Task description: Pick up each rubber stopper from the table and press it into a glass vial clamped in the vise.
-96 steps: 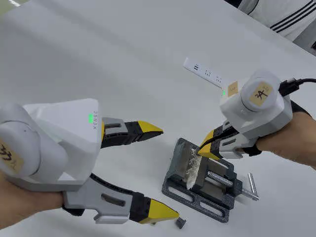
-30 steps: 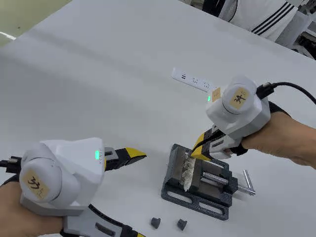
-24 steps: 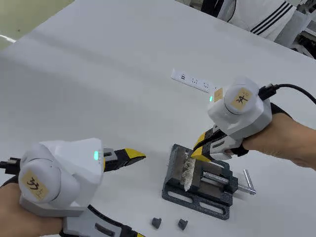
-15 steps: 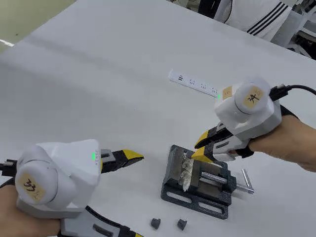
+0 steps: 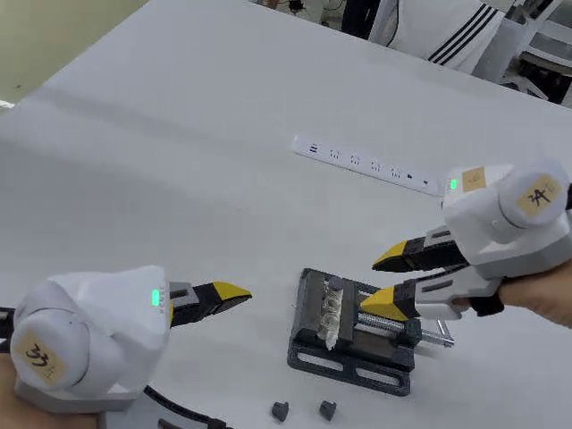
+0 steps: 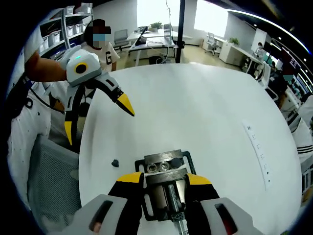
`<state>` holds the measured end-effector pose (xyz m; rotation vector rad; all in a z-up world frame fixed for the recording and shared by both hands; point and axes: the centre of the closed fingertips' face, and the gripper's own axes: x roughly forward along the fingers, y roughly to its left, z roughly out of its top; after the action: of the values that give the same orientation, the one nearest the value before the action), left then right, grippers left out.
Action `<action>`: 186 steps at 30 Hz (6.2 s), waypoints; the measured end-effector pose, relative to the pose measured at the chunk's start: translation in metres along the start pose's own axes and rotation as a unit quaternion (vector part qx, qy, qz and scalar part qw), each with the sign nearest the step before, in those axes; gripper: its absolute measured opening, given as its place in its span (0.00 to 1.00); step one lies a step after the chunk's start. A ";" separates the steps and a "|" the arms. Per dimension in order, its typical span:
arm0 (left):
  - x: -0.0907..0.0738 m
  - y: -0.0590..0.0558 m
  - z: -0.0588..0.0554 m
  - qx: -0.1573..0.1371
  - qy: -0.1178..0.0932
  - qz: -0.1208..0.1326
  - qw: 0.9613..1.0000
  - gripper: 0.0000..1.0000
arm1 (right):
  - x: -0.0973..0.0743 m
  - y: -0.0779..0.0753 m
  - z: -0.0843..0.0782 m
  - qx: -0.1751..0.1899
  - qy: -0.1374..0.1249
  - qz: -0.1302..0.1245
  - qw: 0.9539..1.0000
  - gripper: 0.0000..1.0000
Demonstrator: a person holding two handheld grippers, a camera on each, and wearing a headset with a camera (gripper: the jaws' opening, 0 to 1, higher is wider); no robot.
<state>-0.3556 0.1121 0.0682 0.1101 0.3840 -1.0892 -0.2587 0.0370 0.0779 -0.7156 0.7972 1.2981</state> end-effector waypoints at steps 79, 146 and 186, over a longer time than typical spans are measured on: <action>0.059 -0.008 -0.085 0.172 0.261 -0.114 0.943 0.05 | -0.055 0.083 -0.123 0.139 -0.172 -0.039 0.974 0.73; 0.057 -0.060 0.073 0.016 0.035 -0.092 0.995 0.04 | -0.054 0.115 0.006 -0.032 -0.149 0.111 0.982 0.07; 0.024 -0.018 0.050 -0.019 0.003 -0.013 1.000 0.32 | -0.042 0.074 0.025 -0.023 -0.107 0.084 0.990 0.06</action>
<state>-0.3491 0.0693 0.1078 0.0739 0.4117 -1.1061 -0.3333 0.0451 0.1252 -0.5420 0.6650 1.5203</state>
